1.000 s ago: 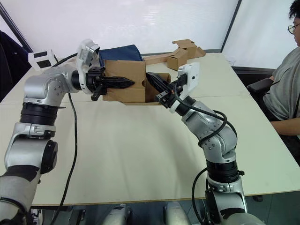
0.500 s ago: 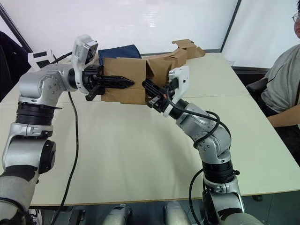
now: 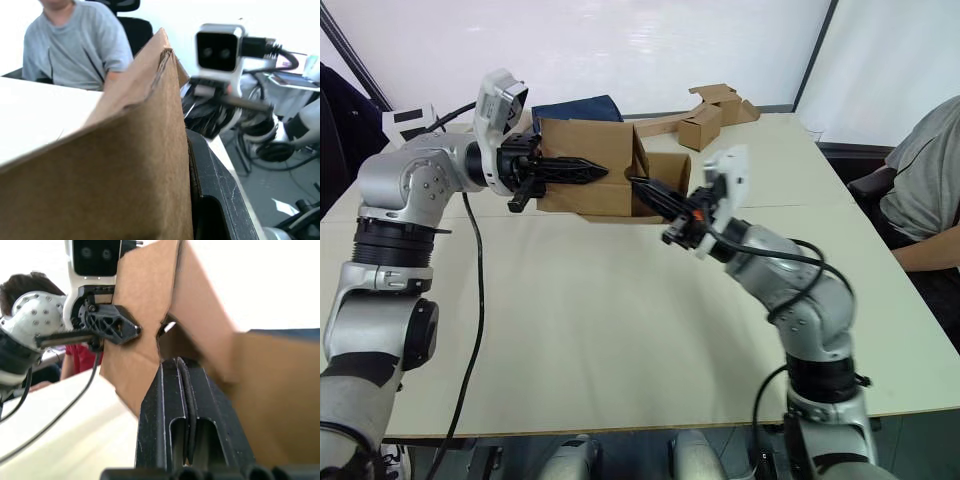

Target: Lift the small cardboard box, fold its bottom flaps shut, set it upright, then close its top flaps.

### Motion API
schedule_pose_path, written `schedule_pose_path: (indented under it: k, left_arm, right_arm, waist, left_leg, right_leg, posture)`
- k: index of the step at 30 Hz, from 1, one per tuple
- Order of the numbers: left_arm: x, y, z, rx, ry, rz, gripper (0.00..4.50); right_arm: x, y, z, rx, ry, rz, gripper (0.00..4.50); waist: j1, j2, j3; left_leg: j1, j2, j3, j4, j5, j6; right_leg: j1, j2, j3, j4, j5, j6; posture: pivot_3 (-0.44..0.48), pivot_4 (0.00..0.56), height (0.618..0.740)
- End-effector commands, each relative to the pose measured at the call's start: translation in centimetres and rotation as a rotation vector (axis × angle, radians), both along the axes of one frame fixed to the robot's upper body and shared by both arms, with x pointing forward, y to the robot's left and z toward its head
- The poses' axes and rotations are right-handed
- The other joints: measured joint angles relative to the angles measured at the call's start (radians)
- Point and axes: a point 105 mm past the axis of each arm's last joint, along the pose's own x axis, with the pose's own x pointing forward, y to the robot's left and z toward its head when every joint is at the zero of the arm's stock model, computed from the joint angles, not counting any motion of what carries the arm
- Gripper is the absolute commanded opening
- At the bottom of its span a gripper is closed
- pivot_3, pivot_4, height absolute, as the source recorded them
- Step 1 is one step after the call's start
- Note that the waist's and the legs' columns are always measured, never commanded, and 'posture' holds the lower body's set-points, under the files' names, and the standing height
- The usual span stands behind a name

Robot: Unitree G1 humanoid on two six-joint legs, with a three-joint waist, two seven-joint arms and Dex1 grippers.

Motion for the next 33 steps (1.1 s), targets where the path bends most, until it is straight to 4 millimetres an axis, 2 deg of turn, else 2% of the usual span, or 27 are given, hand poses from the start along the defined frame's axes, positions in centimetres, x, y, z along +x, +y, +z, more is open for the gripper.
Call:
schedule_pose_path:
  k: [1, 2, 5, 11, 22, 33]
  left_arm:
    - [-0.1, 0.0, 1.1, -0.010, -0.055, 0.000, 0.00]
    - [-0.1, 0.0, 1.1, -0.011, -0.056, 0.001, 0.00]
    - [0.0, -0.1, 1.3, -0.017, -0.057, -0.001, 0.00]
    - [-0.4, -0.5, 1.6, -0.026, -0.053, -0.021, 0.00]
    - [-1.6, -0.1, 0.9, -0.010, 0.000, -0.056, 0.00]
    - [-2.0, -0.5, 0.4, -0.016, 0.021, -0.066, 0.00]
  right_arm:
    - [-3.2, 0.0, 1.6, 0.023, -0.034, 0.127, 0.01]
    - [-3.7, 0.2, 1.5, 0.012, -0.021, 0.149, 0.01]
    - [-4.3, 1.4, -0.7, -0.107, 0.041, 0.171, 0.01]
    - [-3.1, 2.2, -4.1, -0.238, 0.092, 0.112, 0.01]
    - [-0.5, 1.2, -4.0, -0.258, 0.032, 0.016, 0.01]
    - [-0.3, 2.1, -3.3, -0.189, -0.014, 0.047, 0.01]
  waist:
    - [-0.001, 0.000, 0.000]
    - [-0.002, 0.000, 0.000]
    - [-0.004, 0.001, 0.000]
    - [0.000, 0.000, 0.000]
    - [-0.001, 0.000, 0.000]
    - [-0.001, 0.000, 0.000]
  left_leg:
    - [0.000, 0.000, 0.000, 0.000, 0.000, 0.000]
    - [0.000, 0.000, 0.000, 0.000, 0.000, 0.000]
    - [0.001, 0.001, 0.000, 0.000, 0.000, 0.001]
    - [0.000, 0.000, 0.000, 0.001, -0.001, 0.001]
    - [0.000, 0.000, 0.000, 0.000, 0.000, 0.001]
    - [0.000, 0.000, 0.000, 0.001, 0.000, 0.001]
  right_leg:
    - [0.000, 0.000, 0.000, 0.000, 0.000, 0.000]
    - [0.000, 0.000, 0.000, 0.000, 0.000, 0.000]
    - [0.000, 0.001, 0.000, 0.000, 0.000, 0.000]
    - [0.000, 0.001, 0.000, 0.000, 0.000, 0.000]
    - [0.000, 0.001, 0.000, 0.000, 0.000, 0.000]
    - [0.000, 0.001, 0.000, 0.000, 0.000, 0.000]
  posture:
    - [0.000, 0.150, 0.740]
    - [0.000, 0.150, 0.740]
    - [0.000, 0.150, 0.740]
    - [0.000, 0.150, 0.740]
    - [0.000, 0.150, 0.740]
    - [0.000, 0.150, 0.740]
